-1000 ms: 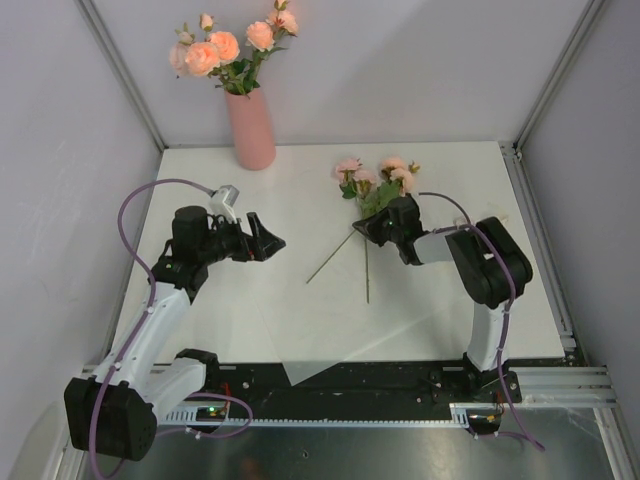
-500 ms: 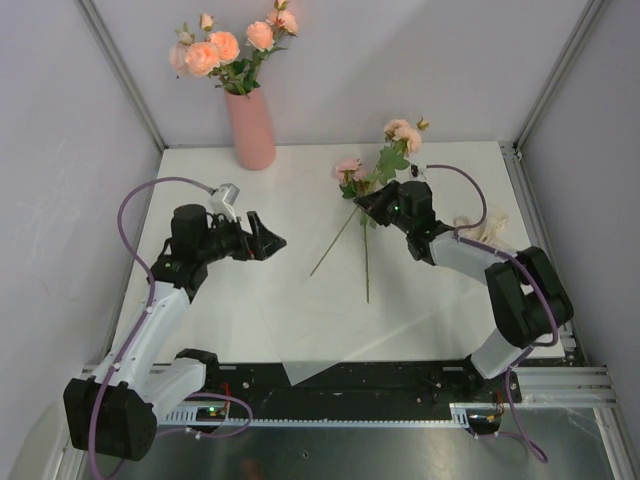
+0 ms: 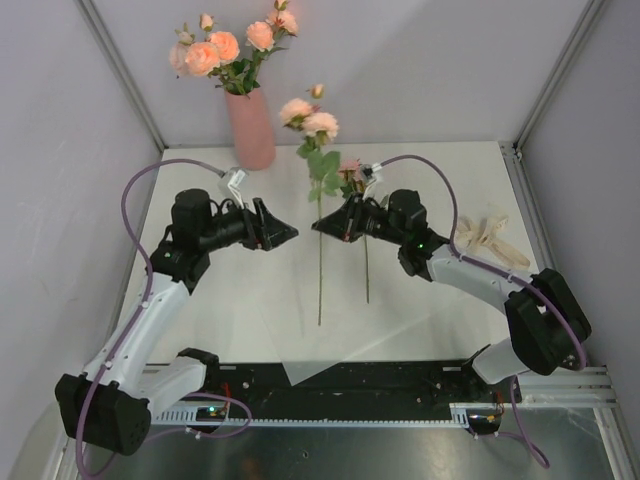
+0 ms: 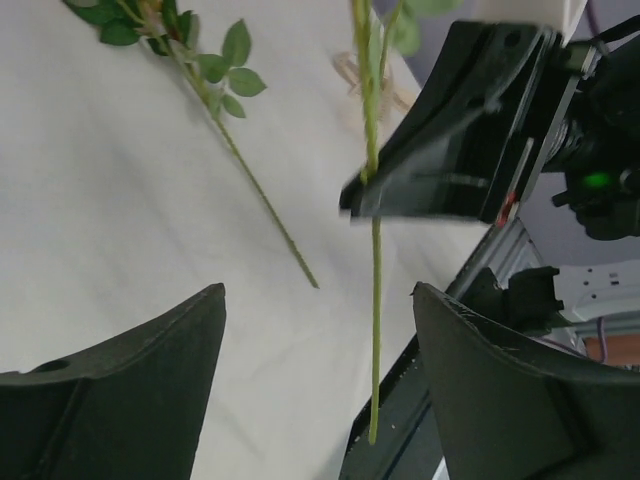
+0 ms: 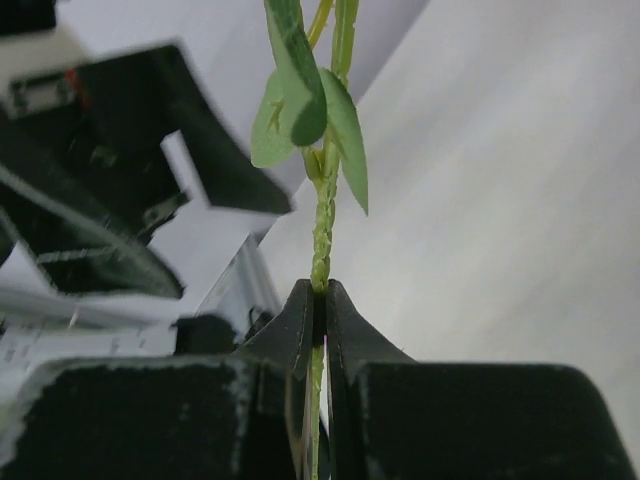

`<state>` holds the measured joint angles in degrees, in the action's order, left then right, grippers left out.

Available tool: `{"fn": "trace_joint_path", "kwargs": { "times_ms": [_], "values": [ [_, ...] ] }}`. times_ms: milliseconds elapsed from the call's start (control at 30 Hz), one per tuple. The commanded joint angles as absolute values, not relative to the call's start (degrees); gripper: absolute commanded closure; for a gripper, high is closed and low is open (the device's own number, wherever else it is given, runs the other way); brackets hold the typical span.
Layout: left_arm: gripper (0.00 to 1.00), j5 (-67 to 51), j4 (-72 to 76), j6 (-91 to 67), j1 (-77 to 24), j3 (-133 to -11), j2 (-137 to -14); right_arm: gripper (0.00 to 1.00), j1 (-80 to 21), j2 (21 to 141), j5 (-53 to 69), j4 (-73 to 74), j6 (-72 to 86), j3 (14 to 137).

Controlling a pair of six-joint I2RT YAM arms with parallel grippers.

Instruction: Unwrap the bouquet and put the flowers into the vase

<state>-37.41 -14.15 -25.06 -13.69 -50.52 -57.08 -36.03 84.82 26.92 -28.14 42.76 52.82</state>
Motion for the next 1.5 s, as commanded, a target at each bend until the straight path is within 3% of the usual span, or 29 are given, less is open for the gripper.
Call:
{"fn": "trace_joint_path", "kwargs": {
  "times_ms": [0,333,533,600,667,867,1067,1167,1467],
  "values": [
    [0.22,-39.9,-10.6,-26.3,-16.6,-53.7,-57.5,1.0,-40.5,84.0,38.1,-37.8,41.0,51.7],
    [0.48,-42.5,5.9,-37.9,-17.6,-46.7,-55.5,1.0,-45.0,85.6,41.3,-42.5,42.9,51.5],
    [0.77,-43.8,6.7,-39.7,-17.7,-46.2,-55.6,1.0,-46.1,86.0,41.0,-42.2,43.2,51.5],
    [0.93,-44.2,7.0,-39.9,-17.7,-46.2,-55.3,0.94,-46.2,85.9,40.2,-41.4,43.2,51.5],
    [0.98,-44.2,7.1,-40.0,-17.7,-46.4,-55.3,0.83,-46.0,85.5,39.0,-39.7,42.8,51.5],
    [1.0,-40.6,7.0,-37.8,-17.7,-47.9,-55.0,0.39,-44.7,80.4,31.3,-27.9,38.1,51.1],
    [1.0,-29.1,3.2,-27.3,-17.7,-55.1,-55.0,0.07,-43.7,71.5,22.0,-14.0,29.4,49.5],
    [1.0,-19.5,1.8,-20.1,-17.7,-60.2,-56.0,0.01,-41.9,67.5,18.5,-11.0,27.9,47.0],
    [1.0,7.2,9.2,5.9,-17.0,-77.8,-67.1,0.01,-35.9,56.9,12.1,-3.1,29.0,44.0]
  ]
}}
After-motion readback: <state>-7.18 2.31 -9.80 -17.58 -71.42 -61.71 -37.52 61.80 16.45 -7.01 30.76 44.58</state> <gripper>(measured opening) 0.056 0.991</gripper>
